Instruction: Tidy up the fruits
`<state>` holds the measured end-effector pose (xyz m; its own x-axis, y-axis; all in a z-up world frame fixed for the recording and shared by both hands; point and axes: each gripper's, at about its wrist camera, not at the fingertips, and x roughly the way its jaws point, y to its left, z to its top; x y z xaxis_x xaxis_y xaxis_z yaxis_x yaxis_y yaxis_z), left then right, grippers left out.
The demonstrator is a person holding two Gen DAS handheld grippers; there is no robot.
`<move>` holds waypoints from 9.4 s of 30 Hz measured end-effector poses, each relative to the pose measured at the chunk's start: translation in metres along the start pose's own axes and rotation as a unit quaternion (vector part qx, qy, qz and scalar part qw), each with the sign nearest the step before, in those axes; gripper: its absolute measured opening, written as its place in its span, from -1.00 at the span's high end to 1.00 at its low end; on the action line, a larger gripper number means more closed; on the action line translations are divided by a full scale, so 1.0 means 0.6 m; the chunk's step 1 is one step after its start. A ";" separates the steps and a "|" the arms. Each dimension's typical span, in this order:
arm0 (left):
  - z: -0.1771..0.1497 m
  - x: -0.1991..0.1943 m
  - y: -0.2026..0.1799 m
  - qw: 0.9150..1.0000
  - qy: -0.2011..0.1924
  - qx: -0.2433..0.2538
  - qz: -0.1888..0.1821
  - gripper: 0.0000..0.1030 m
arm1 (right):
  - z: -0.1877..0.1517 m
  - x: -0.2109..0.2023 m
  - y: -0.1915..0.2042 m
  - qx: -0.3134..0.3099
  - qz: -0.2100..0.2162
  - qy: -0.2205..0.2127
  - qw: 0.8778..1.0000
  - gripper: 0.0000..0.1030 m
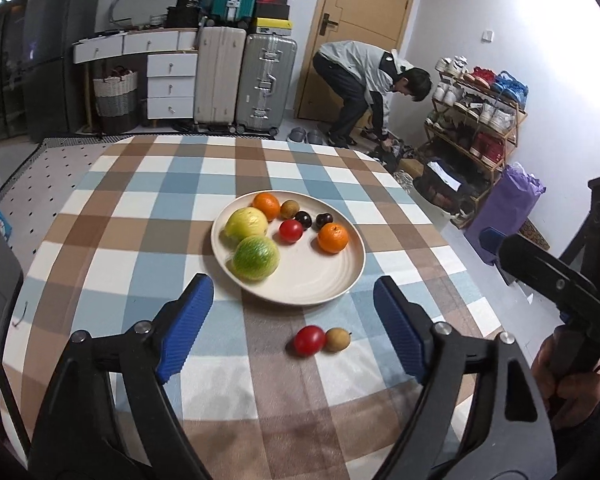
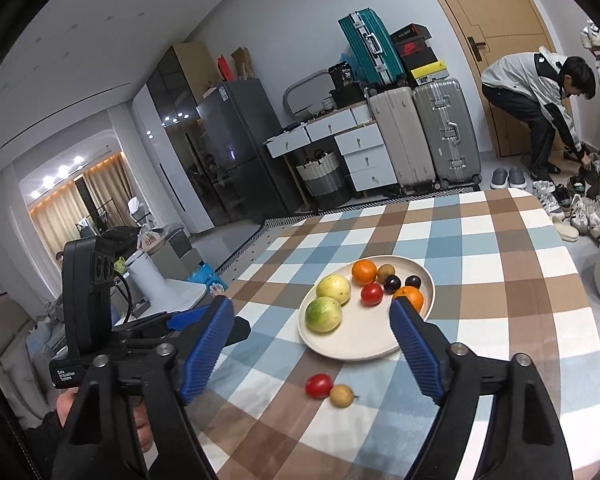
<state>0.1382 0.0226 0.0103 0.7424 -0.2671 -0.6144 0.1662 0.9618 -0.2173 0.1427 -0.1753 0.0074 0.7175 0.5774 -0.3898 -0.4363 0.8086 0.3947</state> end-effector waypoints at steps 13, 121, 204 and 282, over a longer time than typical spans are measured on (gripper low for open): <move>-0.080 -0.014 0.041 0.999 0.004 -0.038 0.033 -0.95 | -0.061 -0.018 0.018 0.009 -0.023 0.014 1.000 -0.87; -0.066 0.218 -0.012 0.991 0.121 0.032 -0.036 0.51 | -0.170 0.053 -0.102 0.046 -0.061 0.142 0.987 0.45; 0.160 0.160 -0.051 0.998 0.043 0.037 -0.031 -0.10 | 0.009 0.118 -0.064 -0.040 -0.089 0.050 0.994 -0.35; -0.059 0.091 0.090 0.970 -0.184 0.040 0.152 -0.99 | -0.090 0.035 -0.038 -0.128 -0.194 -0.084 0.969 -0.99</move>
<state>0.1646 0.0580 -0.0619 0.9441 0.0542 -0.3253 -0.0574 0.9984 -0.0002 0.1382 -0.1755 -0.0543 0.9233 0.2147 -0.3184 -0.2207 0.9752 0.0175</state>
